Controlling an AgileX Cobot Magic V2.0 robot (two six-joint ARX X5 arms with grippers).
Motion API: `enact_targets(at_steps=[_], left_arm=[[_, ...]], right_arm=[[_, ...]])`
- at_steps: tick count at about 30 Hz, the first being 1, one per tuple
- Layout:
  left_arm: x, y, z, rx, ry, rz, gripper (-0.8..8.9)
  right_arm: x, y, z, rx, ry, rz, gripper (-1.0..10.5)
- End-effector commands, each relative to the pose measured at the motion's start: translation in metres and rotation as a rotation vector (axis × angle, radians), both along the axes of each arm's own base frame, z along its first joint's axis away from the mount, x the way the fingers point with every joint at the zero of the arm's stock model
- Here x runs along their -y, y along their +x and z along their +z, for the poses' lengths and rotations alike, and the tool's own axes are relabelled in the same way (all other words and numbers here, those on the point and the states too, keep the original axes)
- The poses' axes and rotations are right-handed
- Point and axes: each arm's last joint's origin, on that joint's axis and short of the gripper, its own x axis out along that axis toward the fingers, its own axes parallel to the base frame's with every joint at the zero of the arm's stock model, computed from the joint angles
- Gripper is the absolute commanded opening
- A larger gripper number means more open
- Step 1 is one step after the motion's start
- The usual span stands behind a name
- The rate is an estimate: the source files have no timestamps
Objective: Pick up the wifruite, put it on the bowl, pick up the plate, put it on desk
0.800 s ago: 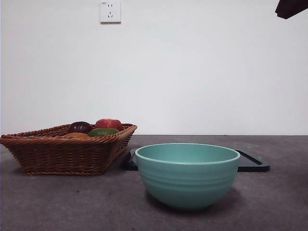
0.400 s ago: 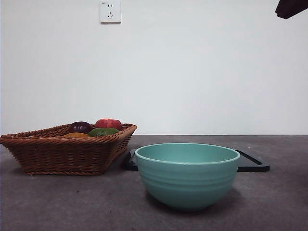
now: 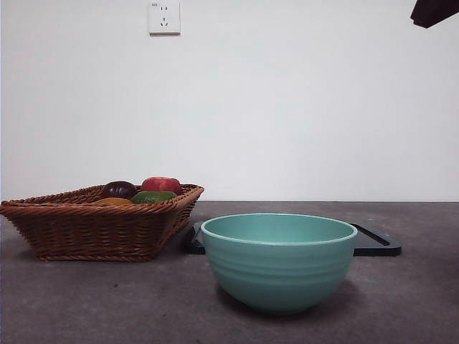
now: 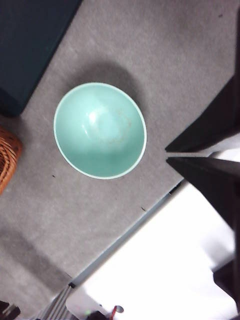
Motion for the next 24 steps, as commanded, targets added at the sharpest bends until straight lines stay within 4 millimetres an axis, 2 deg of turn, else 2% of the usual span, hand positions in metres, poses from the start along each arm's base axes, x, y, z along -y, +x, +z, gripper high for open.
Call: enact_targets(at_steps=[1,6,11,14,18,24], left_arm=[[0.000,0.001,-0.008,-0.026,-0.002,0.006,0.10],[0.000,0.001,-0.008,-0.026,-0.002,0.006,0.10],[0.000,0.001,-0.008,-0.026,-0.002,0.006,0.10],[0.000,0.001,-0.008,-0.026,-0.003,0.006,0.10],[0.000,0.001,-0.008,-0.026,-0.002,0.006,0.10],[0.000,0.001,-0.008,-0.026,-0.002,0.006,0.10]], right_arm=[[0.009,0.001,0.011,0.127,0.024,-0.029,0.1],[0.036,0.002,0.018,0.354,0.126,-0.230,0.1],[0.063,-0.008,0.007,0.511,0.124,-0.414,0.1],[0.075,-0.016,-0.019,0.678,0.100,-0.502,0.1],[0.081,-0.017,-0.057,0.874,0.115,-0.572,0.1],[0.084,-0.015,-0.091,0.972,0.096,-0.675,0.1]])
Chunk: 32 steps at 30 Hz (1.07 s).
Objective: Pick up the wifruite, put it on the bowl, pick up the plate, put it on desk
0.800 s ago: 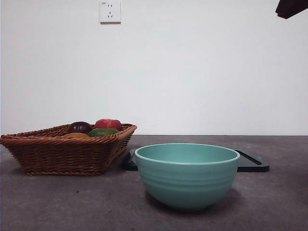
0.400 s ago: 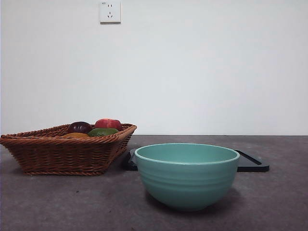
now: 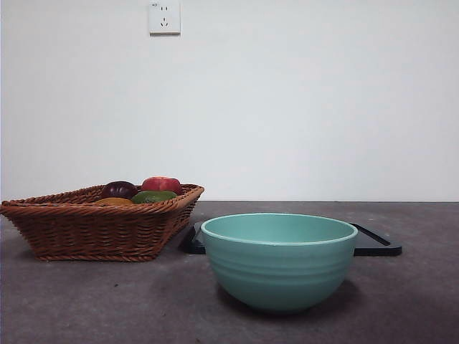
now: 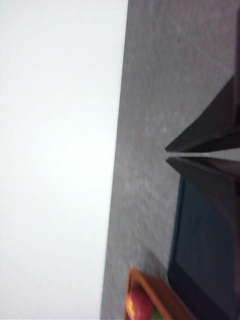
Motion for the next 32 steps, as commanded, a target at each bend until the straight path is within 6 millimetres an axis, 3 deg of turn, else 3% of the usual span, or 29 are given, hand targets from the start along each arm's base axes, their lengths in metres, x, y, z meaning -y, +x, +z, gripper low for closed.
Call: enact_targets(at_steps=[1,14,32], left_arm=[[0.000,0.001,-0.008,-0.026,-0.002,0.006,0.10],[0.000,0.001,-0.008,-0.026,-0.002,0.006,0.10],[0.000,0.001,-0.008,-0.026,-0.002,0.006,0.10]], right_arm=[[0.001,0.001,-0.012,0.030,-0.004,-0.050,0.1],[0.003,0.006,-0.059,0.022,0.003,-0.121,0.1],[0.003,0.005,-0.081,-0.203,-0.001,-0.119,0.1]])
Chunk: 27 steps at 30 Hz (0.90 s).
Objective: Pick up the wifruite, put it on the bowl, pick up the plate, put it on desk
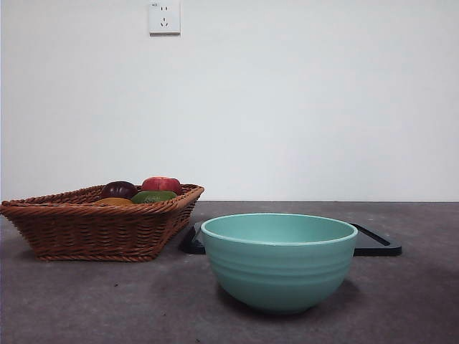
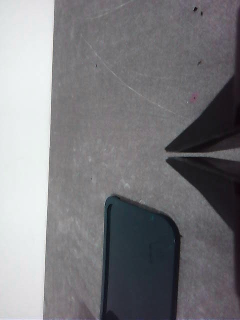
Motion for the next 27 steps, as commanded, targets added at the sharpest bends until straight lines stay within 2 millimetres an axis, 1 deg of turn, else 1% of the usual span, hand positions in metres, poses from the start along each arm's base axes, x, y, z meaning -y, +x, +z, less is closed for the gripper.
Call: enact_targets(at_steps=[1,27], left_arm=[[-0.0004,0.0008,-0.0075,-0.026,-0.002,0.006,0.10],[-0.0003,0.0008,-0.0075,-0.026,-0.003,0.006,0.10]], right_arm=[[-0.0002,0.0000,-0.0024,-0.011,0.013,-0.002,0.1],[-0.0002,0.0003,-0.0004,0.008,0.014,-0.002,0.1]])
